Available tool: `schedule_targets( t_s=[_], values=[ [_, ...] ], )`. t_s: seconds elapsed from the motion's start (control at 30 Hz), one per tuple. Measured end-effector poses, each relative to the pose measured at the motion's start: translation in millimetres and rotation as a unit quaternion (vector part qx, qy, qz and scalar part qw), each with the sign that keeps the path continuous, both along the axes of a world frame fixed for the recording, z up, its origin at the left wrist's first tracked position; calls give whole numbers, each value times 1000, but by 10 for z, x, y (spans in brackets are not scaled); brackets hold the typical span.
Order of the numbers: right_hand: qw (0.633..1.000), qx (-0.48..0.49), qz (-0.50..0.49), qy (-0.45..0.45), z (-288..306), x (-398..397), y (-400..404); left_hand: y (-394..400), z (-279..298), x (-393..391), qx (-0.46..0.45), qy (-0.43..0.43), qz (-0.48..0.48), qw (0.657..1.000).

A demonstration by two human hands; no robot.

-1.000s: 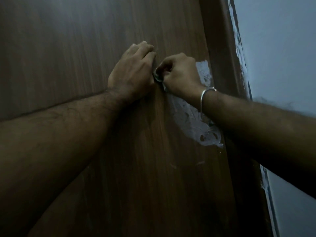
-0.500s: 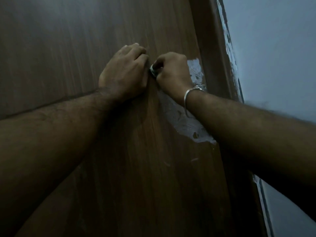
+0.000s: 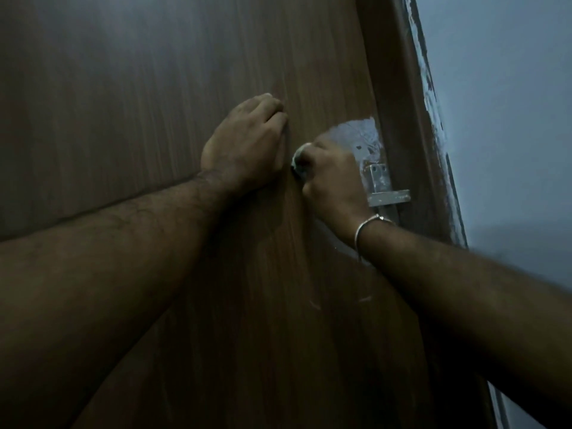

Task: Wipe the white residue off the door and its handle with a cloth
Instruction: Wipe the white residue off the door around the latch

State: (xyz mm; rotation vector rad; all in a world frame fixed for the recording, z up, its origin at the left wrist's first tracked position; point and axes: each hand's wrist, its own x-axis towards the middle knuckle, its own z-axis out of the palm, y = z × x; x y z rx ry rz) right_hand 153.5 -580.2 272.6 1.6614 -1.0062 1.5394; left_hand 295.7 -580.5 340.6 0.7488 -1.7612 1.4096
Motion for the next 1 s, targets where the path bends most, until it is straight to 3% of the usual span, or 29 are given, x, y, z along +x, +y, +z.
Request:
schedule_targets(
  t_s=[0.17,0.33,0.5,0.7,0.87,1.0],
  values=[
    [999,-3,-12,-42,143,-2,3,-43,-203,-43,13,-4,-18,1000],
    [1000,11,-6,10,-574,38,42,-49,-549,33,34,-40,31,998],
    [1000,15,16,-17,-589,67,-4,-57,-803,21,19,-24,34,999],
    [999,36,33,-25,-1427,-56,99,-70,-1019,58,17,-39,33,999],
    [998,23,39,-46,-1181,-33,0,-178,-1156,39,1,-63,22,998],
    [998,41,32,-41,-1546,-208,21,-182,-1291,67,14,-104,32,994]
  ],
)
